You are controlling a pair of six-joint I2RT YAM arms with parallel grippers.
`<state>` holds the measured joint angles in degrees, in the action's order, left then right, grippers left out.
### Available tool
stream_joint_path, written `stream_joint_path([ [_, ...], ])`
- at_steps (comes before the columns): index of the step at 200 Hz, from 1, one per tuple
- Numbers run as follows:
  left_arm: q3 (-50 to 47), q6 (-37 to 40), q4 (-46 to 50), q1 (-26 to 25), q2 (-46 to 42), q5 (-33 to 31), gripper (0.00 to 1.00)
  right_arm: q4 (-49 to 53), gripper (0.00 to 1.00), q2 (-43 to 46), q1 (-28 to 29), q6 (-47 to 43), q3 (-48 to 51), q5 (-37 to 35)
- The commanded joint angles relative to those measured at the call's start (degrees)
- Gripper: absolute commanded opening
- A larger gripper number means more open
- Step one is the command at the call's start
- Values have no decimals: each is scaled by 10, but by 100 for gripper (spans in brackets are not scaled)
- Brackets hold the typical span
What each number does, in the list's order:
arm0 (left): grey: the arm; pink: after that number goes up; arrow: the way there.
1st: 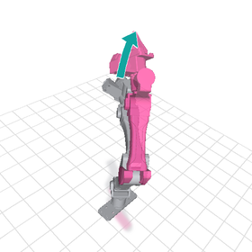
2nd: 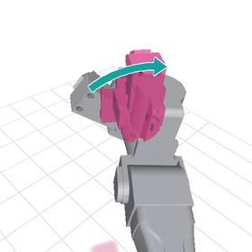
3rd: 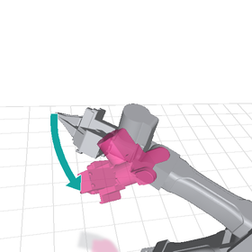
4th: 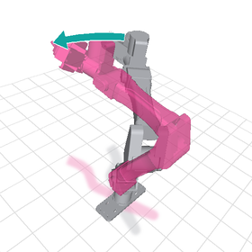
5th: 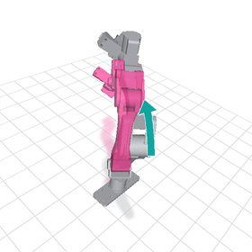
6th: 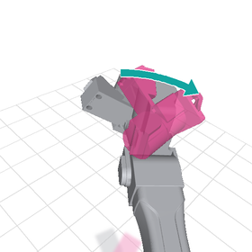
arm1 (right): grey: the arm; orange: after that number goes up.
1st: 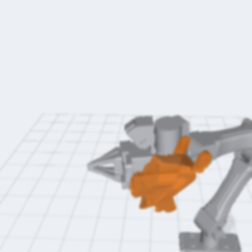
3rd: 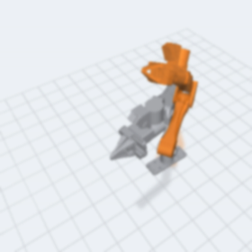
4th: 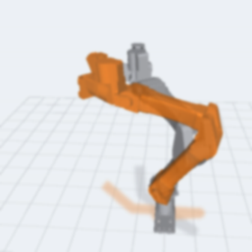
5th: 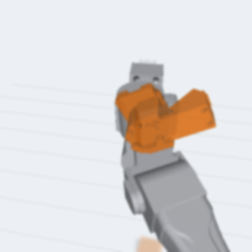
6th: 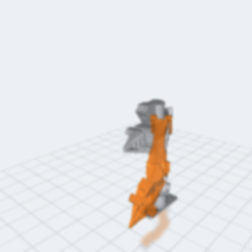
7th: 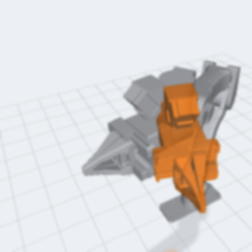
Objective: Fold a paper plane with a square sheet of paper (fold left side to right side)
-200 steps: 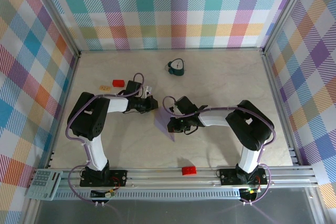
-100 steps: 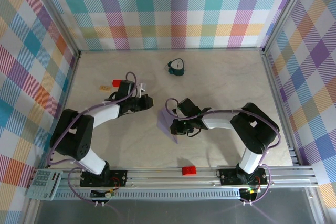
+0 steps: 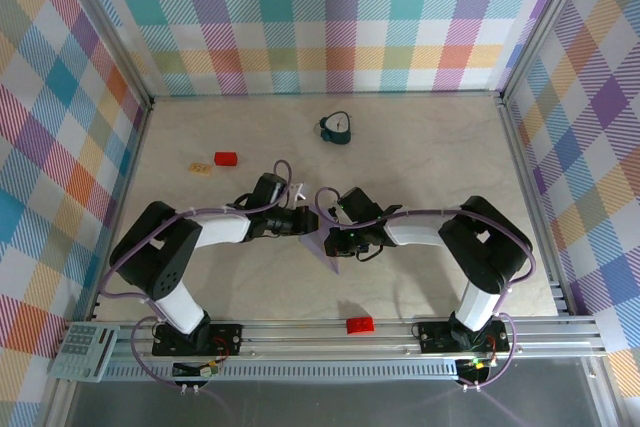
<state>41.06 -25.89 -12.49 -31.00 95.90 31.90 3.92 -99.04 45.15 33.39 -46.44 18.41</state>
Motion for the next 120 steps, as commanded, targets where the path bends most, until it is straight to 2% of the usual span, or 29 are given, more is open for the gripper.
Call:
stream_joint_path([
  [1,20,10,-23,-1,21,-11,9,95,0,-22,1,-16,24,-45],
  [57,31,19,-43,-3,60,-33,8,93,0,-21,1,-17,22,-40],
  [120,26,53,16,-10,72,-79,5,103,0,-3,1,-18,3,-16],
])
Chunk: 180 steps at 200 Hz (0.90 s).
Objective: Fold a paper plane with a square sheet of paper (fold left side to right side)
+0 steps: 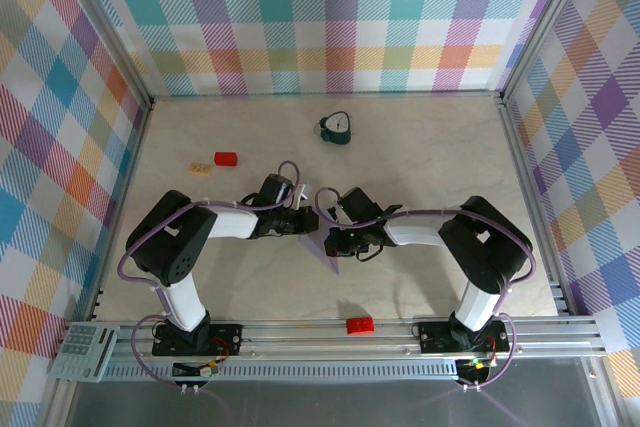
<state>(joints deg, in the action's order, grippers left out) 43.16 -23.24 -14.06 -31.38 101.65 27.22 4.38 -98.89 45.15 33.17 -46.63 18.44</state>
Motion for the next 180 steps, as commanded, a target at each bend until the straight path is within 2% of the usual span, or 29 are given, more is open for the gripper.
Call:
stream_joint_path([
  [1,5,27,32,-6,15,-33,5,99,0,-3,1,-16,3,-15],
  [43,-10,27,36,-9,15,-44,1,84,0,24,-1,-6,-21,1],
  [96,-13,26,33,-10,12,-42,0,30,0,-9,-3,5,-38,26],
  [180,-11,23,42,-11,13,-52,0,44,0,-51,-5,-13,-85,-5],
])
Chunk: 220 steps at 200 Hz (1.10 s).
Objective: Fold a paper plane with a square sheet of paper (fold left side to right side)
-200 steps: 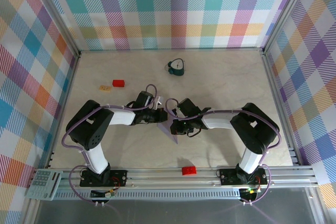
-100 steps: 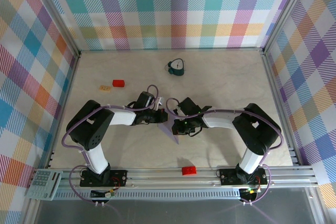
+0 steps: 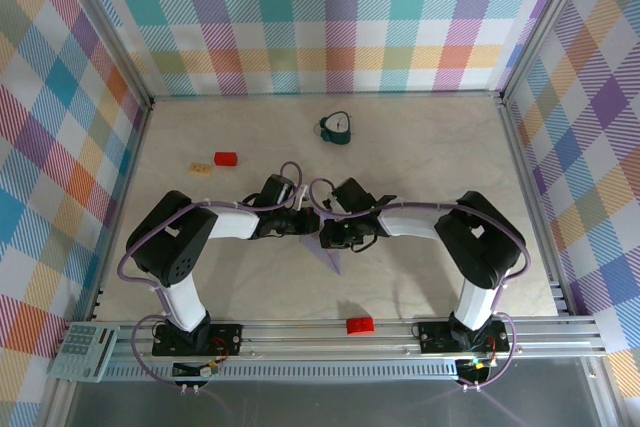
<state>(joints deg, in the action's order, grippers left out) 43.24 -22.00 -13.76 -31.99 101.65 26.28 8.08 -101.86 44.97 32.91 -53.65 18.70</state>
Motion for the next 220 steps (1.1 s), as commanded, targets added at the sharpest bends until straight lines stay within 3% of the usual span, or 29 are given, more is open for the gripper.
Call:
stream_joint_path([
  [1,-12,11,39,-4,13,-42,0,8,0,-22,-3,-11,-14,-8],
  [220,-7,-6,55,2,20,-72,0,78,0,42,21,5,72,-13],
])
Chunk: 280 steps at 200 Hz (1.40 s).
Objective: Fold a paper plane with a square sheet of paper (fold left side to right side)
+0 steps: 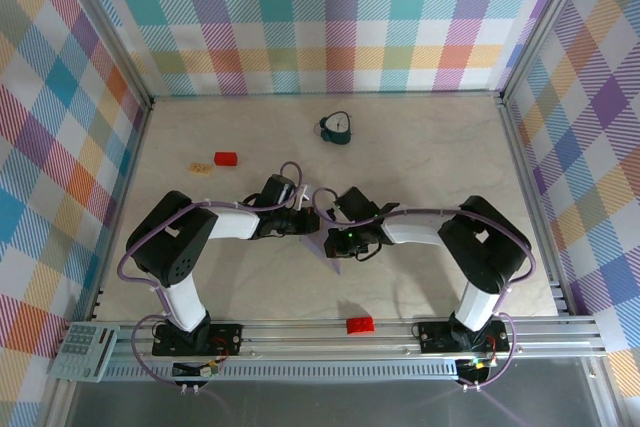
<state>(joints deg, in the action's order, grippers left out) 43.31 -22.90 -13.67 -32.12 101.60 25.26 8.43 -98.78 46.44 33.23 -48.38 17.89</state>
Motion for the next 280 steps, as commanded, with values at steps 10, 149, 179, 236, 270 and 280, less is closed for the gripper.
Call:
stream_joint_path([
  [10,-8,3,54,3,21,-63,0,79,0,13,7,0,18,-4],
  [149,-11,5,54,6,21,-65,0,163,0,37,29,-17,19,-56],
  [179,-11,5,55,5,21,-65,0,175,0,39,36,-17,19,-60],
  [236,-12,5,54,7,18,-64,0,186,0,45,47,-18,22,-58],
  [270,-10,4,56,7,17,-64,0,192,0,54,51,-20,22,-56],
  [280,-10,4,56,8,18,-63,0,193,0,56,52,-21,23,-55],
])
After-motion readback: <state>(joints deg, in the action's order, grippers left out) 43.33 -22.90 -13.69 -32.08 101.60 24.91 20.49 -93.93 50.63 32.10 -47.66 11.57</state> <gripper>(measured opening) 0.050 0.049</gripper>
